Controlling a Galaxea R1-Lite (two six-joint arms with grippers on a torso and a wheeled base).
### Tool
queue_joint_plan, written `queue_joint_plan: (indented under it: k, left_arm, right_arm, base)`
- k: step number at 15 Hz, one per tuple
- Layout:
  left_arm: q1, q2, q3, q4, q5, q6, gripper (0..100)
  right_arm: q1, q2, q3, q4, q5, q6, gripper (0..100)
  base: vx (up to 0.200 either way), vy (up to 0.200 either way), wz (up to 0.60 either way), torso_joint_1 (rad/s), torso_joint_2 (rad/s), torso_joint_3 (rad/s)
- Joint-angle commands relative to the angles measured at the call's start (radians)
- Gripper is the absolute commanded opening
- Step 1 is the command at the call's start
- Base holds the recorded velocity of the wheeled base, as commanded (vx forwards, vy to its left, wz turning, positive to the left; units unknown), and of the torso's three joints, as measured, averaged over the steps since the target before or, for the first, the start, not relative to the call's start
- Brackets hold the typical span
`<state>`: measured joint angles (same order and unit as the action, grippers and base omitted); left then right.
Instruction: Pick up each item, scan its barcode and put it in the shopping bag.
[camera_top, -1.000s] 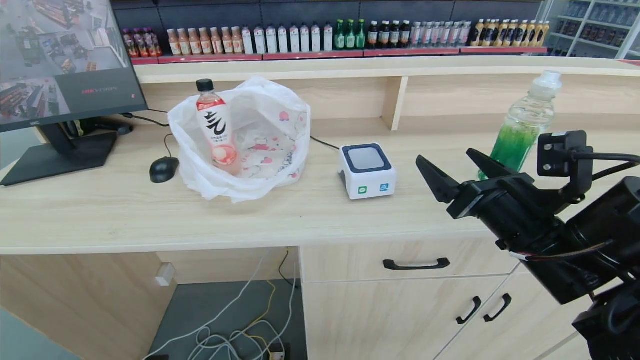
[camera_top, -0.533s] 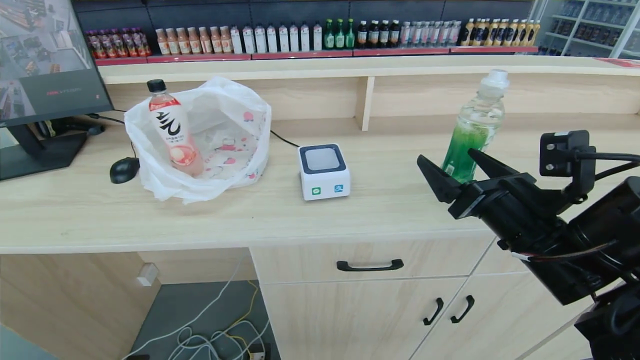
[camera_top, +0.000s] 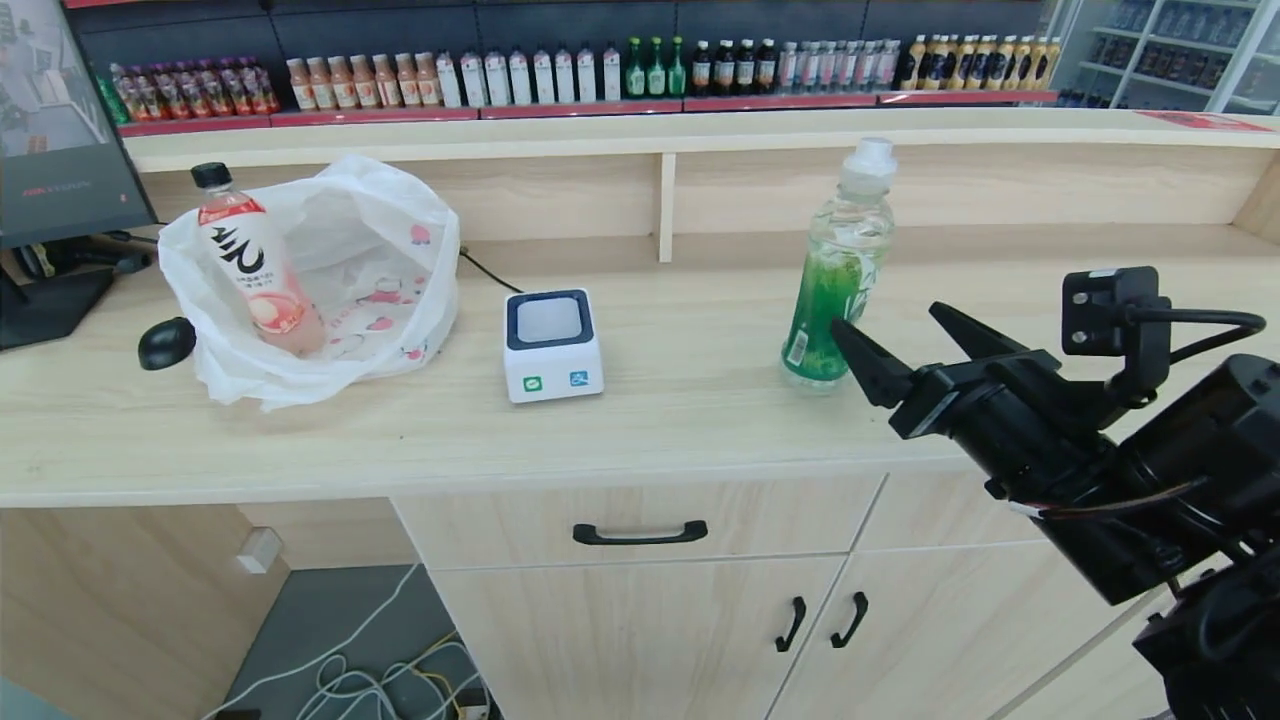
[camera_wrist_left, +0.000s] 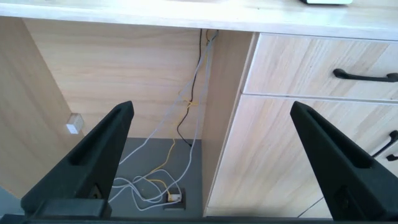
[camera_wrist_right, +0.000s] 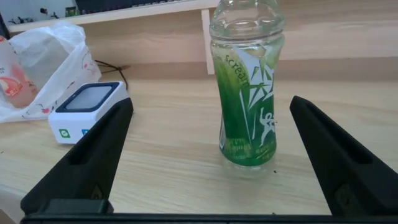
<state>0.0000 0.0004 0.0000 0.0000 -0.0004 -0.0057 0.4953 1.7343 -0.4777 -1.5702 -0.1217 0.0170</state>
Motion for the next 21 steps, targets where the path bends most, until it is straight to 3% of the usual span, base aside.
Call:
queue_joint_plan:
  k: [1,10,13,19,21]
  left_arm:
    - [0.000,0.000,0.000,0.000,0.000,0.000,100]
    - [0.000,0.000,0.000,0.000,0.000,0.006,100]
    - [0.000,0.000,0.000,0.000,0.000,0.006,100]
    - [0.000,0.000,0.000,0.000,0.000,0.006,100]
    - [0.000,0.000,0.000,0.000,0.000,0.006,100]
  right_arm:
    - [0.002,0.005,0.007,-0.001,0.001,0.000,100]
    - [-0.020,0.037,0.037,-0.001,0.002,-0.015,100]
    - [-0.035,0.039,-0.009,-0.001,0.010,-0.015,100]
    - [-0.096,0.022,-0.147,0.187,0.054,-0.025,100]
    - [-0.135,0.021,-0.202,0.271,0.125,-0.025,100]
  base:
    - [0.000,0.000,0.00,0.000,0.00,0.000]
    - [0.000,0.000,0.00,0.000,0.00,0.000]
    - [0.000,0.000,0.00,0.000,0.00,0.000]
    - [0.000,0.000,0.00,0.000,0.00,0.000]
    - [0.000,0.000,0.00,0.000,0.00,0.000]
